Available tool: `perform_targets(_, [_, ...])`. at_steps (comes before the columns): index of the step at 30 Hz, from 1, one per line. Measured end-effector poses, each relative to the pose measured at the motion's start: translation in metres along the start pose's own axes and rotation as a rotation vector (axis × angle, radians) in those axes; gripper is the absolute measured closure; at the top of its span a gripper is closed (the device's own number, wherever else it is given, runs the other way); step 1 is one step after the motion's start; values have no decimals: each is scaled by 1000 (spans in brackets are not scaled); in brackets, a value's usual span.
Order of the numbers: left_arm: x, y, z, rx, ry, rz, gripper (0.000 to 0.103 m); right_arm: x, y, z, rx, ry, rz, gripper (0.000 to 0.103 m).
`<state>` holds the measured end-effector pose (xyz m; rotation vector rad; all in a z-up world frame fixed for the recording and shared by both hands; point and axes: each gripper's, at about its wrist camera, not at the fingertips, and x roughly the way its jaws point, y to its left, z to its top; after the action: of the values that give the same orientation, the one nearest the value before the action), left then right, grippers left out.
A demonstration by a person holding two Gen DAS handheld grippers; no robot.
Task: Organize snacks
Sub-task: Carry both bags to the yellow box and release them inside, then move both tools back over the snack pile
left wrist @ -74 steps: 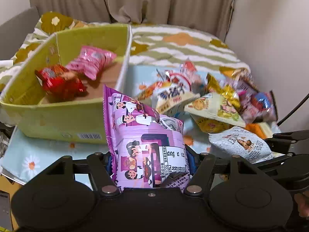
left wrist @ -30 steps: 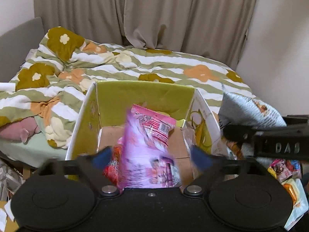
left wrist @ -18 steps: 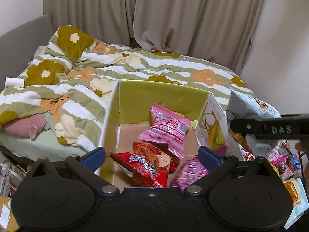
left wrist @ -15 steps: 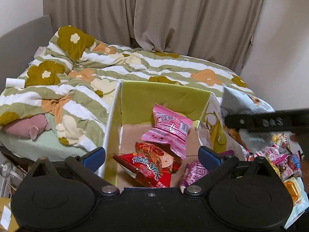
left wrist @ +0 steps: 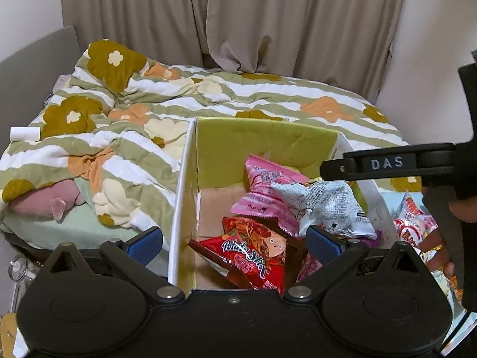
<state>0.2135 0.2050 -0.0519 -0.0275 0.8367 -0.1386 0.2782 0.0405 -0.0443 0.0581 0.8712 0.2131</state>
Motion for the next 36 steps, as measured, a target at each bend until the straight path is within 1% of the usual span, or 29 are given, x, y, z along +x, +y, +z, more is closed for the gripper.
perform_targets(11, [-10, -5, 3, -5, -13, -6, 0, -20, 4, -6, -41, -31, -19, 0])
perform_targets(17, [-31, -15, 4, 4, -54, 13, 0, -49, 0, -5, -54, -58, 5, 0])
perform_targets(22, [-53, -37, 1, 11, -94, 28, 0, -85, -8, -9, -82, -98, 13, 0])
perform_targets(25, [-67, -55, -2, 9, -126, 40, 0, -109, -21, -14, -98, -124, 12, 0])
perform_targets(28, [-81, -79, -6, 5, -155, 42, 0, -133, -42, -21, -100, -144, 14, 0])
perform_targets(31, [-89, -105, -11, 9, -164, 22, 0, -154, -66, -30, -98, -155, 1, 0])
perform_targets(36, [-93, -155, -21, 39, -162, -20, 0, -186, -115, -51, -89, -163, -61, 0])
